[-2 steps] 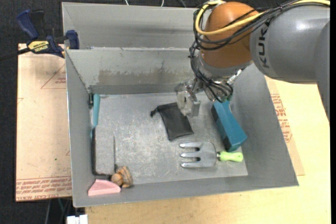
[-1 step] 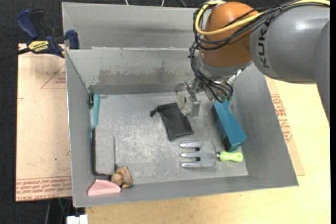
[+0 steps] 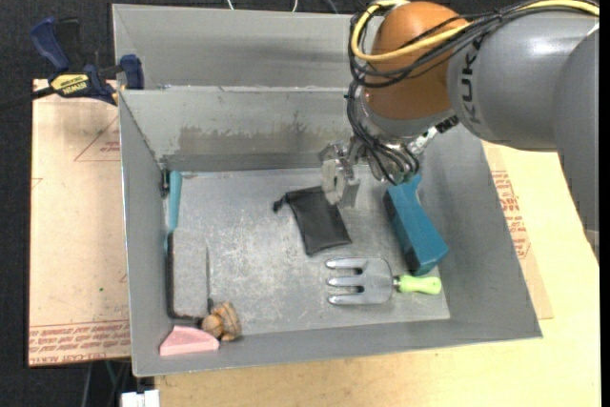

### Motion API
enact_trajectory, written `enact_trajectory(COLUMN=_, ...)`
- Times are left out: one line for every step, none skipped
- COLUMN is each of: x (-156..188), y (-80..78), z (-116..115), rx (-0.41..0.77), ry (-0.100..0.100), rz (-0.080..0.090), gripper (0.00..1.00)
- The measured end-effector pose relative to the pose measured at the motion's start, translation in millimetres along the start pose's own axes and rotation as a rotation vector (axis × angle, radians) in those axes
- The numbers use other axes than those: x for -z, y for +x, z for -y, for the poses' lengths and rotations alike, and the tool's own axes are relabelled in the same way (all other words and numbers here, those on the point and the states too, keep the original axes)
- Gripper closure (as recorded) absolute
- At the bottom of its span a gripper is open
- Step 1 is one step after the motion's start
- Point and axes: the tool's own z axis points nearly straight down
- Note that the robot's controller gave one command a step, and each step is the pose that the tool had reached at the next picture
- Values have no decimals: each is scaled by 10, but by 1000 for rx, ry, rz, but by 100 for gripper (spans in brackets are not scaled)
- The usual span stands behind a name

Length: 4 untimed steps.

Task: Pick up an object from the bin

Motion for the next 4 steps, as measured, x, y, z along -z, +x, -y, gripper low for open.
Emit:
enact_trajectory(x=-65, y=-2, z=17, rx=4, ry=0, rz=0, gripper=100)
enact_trajectory(x=-311, y=-21, z=-88, rx=186, ry=1, rz=6, gripper=100)
enact_trajectory(x=-41, y=-84, z=57, rx=40, ry=-1, rz=8, gripper=0)
enact_trajectory(x=-59, y=-77, z=53, rx=40, ry=-2, rz=5, gripper=0)
